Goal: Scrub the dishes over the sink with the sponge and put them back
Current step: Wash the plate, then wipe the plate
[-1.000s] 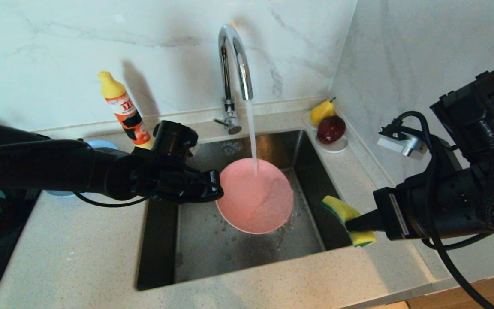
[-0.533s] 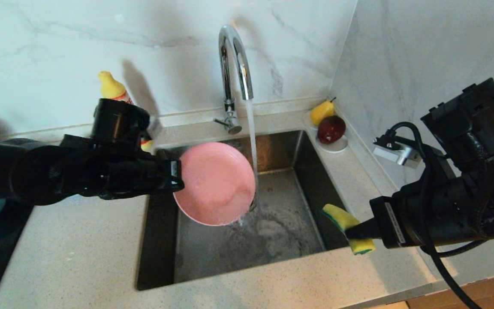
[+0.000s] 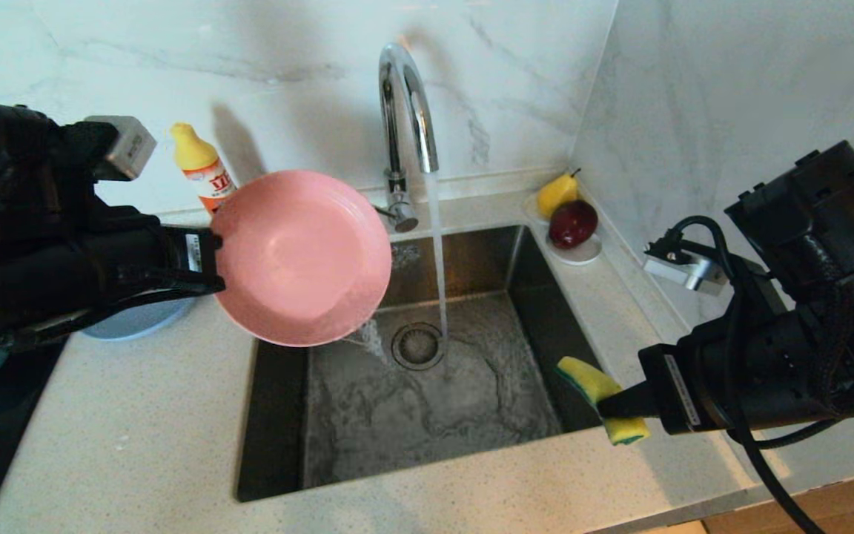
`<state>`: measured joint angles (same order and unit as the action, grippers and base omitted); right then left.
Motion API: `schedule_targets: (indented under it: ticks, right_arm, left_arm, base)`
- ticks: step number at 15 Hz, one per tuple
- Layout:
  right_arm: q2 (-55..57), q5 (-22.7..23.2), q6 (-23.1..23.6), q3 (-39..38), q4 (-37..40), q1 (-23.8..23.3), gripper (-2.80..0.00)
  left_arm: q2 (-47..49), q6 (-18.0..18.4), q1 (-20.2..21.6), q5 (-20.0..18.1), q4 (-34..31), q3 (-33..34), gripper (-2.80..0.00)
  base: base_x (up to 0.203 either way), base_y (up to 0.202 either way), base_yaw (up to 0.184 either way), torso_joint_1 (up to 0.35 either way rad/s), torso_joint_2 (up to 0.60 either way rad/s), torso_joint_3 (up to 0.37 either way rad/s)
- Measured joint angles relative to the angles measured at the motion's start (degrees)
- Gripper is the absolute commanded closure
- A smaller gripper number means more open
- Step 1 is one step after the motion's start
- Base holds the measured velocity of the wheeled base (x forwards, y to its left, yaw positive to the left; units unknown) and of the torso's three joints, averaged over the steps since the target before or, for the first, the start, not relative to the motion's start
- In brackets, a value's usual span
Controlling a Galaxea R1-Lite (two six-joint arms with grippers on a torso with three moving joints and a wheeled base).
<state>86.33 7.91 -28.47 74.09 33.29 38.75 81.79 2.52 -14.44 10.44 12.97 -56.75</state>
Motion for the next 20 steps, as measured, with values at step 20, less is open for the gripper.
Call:
schedule_targets:
  ticks: [20]
  right_arm:
    - [-1.85,1.24,0.02,-2.22,-0.06,0.16,0.00]
  left_arm:
    - [-10.50,-12.43,0.12,-13.75,1.51,12.01,0.00]
  base:
    - [0.000,0.000,0.000,0.000,0.00,0.000]
